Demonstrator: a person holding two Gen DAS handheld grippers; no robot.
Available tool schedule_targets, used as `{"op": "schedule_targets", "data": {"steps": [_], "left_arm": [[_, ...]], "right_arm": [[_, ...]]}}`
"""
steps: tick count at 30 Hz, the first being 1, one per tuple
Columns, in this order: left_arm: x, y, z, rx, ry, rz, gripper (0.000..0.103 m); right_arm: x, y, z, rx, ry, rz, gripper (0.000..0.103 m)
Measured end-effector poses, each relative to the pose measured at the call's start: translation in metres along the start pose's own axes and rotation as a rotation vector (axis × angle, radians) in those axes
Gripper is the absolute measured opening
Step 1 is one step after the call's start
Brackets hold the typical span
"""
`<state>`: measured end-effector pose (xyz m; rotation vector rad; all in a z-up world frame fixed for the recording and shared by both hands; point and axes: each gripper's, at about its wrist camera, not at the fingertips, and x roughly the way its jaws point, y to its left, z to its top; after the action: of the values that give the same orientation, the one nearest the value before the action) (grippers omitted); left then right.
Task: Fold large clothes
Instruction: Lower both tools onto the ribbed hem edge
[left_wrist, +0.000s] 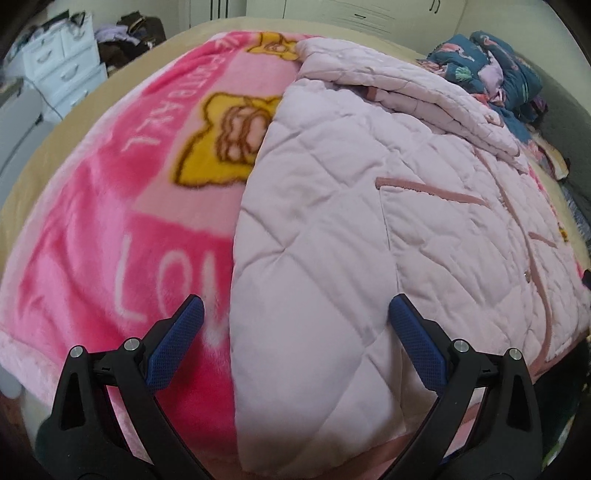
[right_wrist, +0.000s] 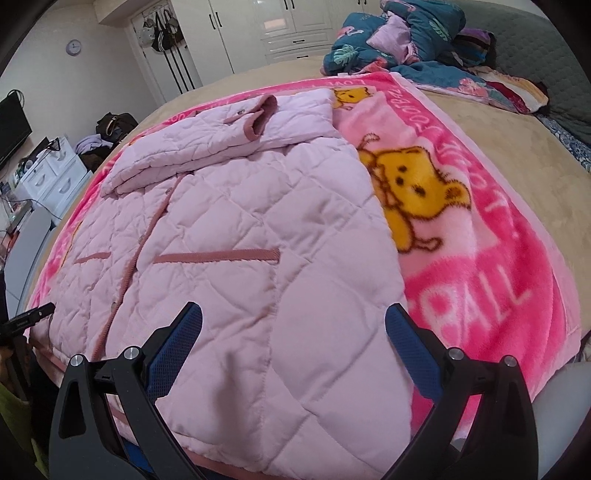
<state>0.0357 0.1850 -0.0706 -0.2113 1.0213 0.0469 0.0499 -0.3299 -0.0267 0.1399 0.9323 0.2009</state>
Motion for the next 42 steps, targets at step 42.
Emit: {"op": "schedule_targets", "data": {"steps": [42], "left_arm": [[-0.003, -0.018, -0.030, 0.008, 0.021, -0.151, 0.094]], "right_arm": [[-0.012, -0.026, -0.060, 0.067, 0.181, 0.155, 0.068]]}}
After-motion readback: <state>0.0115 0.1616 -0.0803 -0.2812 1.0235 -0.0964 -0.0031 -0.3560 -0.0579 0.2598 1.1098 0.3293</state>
